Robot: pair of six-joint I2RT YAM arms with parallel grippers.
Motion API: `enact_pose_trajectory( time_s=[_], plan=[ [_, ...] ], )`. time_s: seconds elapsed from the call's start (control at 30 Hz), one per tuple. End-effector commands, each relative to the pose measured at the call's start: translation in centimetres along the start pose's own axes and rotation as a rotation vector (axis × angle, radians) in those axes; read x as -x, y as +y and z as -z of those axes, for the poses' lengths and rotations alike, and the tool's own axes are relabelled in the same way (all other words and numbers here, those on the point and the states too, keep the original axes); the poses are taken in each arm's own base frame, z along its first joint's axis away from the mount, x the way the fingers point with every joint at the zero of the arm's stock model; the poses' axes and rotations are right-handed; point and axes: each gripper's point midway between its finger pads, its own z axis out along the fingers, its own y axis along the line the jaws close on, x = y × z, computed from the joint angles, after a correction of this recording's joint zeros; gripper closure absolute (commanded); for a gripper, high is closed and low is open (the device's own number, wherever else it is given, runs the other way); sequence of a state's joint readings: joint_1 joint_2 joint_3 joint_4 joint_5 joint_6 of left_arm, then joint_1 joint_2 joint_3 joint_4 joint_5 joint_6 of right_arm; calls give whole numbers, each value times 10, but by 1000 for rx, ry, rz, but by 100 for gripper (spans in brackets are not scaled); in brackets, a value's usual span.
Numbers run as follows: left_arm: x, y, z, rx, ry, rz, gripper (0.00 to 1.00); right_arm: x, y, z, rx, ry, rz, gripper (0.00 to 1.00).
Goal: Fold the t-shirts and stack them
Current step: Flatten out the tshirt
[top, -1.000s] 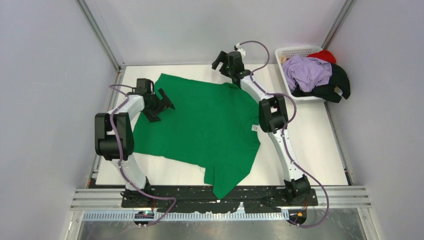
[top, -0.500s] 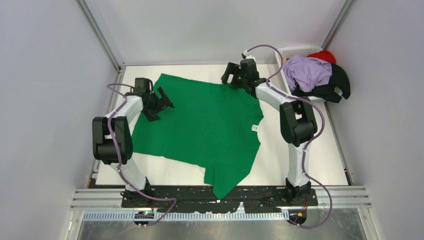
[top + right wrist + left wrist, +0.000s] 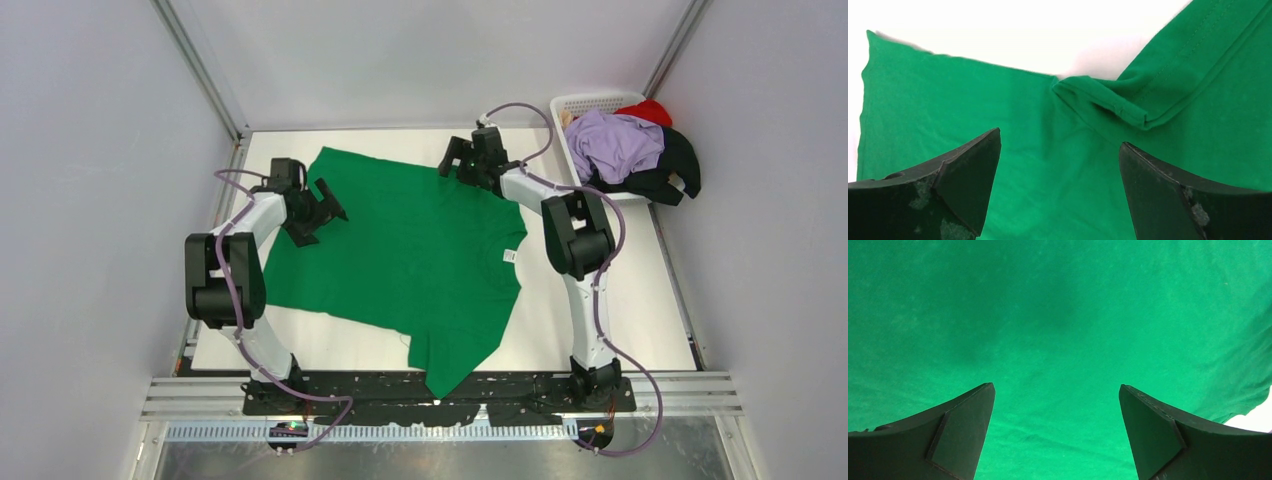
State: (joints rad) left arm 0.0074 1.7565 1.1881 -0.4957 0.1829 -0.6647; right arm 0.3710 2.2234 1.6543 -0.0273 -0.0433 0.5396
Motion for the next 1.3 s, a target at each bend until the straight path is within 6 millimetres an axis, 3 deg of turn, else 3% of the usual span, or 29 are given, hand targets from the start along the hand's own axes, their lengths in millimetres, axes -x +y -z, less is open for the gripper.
enact_pose_trajectory(
  time_s=[0.0,0.1,0.23,0.27,0.3,0.33,0.37,0.4,0.43,0.53,0.57,0.67,0.7,0.73,0.77,0.8,0.83,0.87,0.9,0.93,0.97,1.0,1.03,1.07,1.1,1.13,1.17,1.27],
  plan=[
    [11,4,14,41,-42,-35,1,15,9,-12,10,-29,-78,4],
    [12,2,17,35,-47,-43,0,10,-1,-25,-34,-16,-123,4],
    [14,-2,18,20,-52,-42,0,29,-12,-39,-96,-59,-177,4],
    [14,-3,18,17,-50,-42,0,46,-9,-40,-85,-91,-191,4],
    [14,-3,19,16,-48,-44,0,42,-16,-50,-97,-87,-203,4],
    [14,-3,19,16,-46,-44,1,65,-10,-50,-76,-128,-208,4],
    [14,-4,19,17,-46,-45,1,57,-19,-64,-90,-120,-200,4],
    [14,-4,20,16,-46,-45,0,82,-11,-65,-62,-176,-193,4],
    [14,-4,21,15,-47,-45,0,79,-18,-77,-62,-178,-194,4],
    [15,-5,25,13,-55,-48,0,121,4,-90,53,-311,-167,4],
    [16,-6,26,11,-57,-49,0,142,16,-86,96,-380,-140,4],
    [18,-9,32,-5,-70,-57,0,170,32,-70,153,-476,-90,4],
    [18,-11,34,-10,-74,-59,0,170,31,-68,151,-476,-53,4],
    [19,-12,36,-16,-80,-61,0,185,44,-49,174,-499,-26,4],
    [19,-13,38,-23,-82,-65,0,175,41,-48,165,-468,23,5],
    [19,-15,39,-30,-87,-69,0,191,58,-24,204,-483,54,4],
    [20,-16,41,-35,-94,-72,0,176,51,-24,174,-432,98,5],
    [21,-16,43,-38,-98,-71,0,190,62,3,177,-447,136,5],
    [20,-16,44,-39,-100,-72,0,169,50,3,132,-366,146,5],
    [19,-17,46,-44,-104,-72,0,177,57,29,123,-368,168,5],
    [18,-15,47,-44,-108,-71,0,142,38,27,66,-263,165,5],
    [17,-14,48,-42,-114,-69,0,150,46,57,64,-278,164,5],
    [15,-11,49,-32,-118,-65,0,108,25,55,17,-174,159,4],
    [13,-8,50,-25,-120,-60,0,112,34,84,26,-192,145,5],
    [11,-6,50,-21,-120,-57,0,67,15,84,-15,-97,142,5],
    [8,-6,51,-25,-117,-56,0,68,25,111,-11,-120,138,4],
    [5,-4,51,-26,-110,-55,0,42,9,128,-63,-78,134,4],
    [-8,1,46,-33,-80,-50,0,-19,-3,155,-112,51,141,5]
  ],
)
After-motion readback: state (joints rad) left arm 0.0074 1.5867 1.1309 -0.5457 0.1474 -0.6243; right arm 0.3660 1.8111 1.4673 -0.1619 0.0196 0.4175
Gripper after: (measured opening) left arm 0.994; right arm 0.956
